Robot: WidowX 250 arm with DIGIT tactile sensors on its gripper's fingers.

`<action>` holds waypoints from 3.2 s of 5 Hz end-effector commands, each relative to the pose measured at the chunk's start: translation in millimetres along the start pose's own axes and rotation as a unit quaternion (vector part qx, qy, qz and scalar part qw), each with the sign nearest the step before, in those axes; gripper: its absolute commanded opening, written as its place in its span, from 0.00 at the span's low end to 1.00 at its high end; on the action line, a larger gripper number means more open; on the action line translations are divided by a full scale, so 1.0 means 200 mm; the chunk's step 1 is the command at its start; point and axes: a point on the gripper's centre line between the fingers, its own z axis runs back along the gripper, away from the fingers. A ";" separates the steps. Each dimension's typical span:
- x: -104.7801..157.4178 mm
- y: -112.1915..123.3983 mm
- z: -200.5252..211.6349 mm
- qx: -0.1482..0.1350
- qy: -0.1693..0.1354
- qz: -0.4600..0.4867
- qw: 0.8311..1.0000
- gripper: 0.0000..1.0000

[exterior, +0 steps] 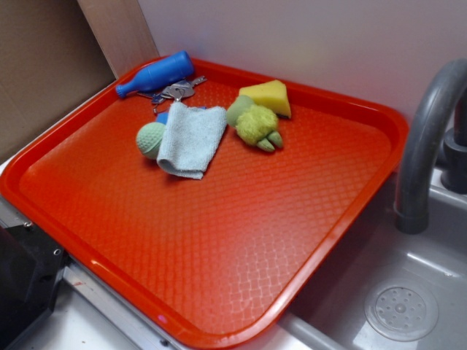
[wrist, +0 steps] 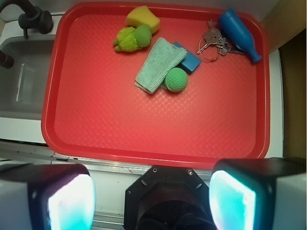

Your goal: Grab the blue cloth.

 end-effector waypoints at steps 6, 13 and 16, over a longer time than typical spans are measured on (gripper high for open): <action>0.59 0.06 -0.94 0.036 0.053 -0.157 0.986 1.00; 0.56 0.21 -1.16 0.075 0.098 -0.117 0.985 0.00; 0.54 0.14 -0.85 0.079 0.080 -0.067 0.991 0.00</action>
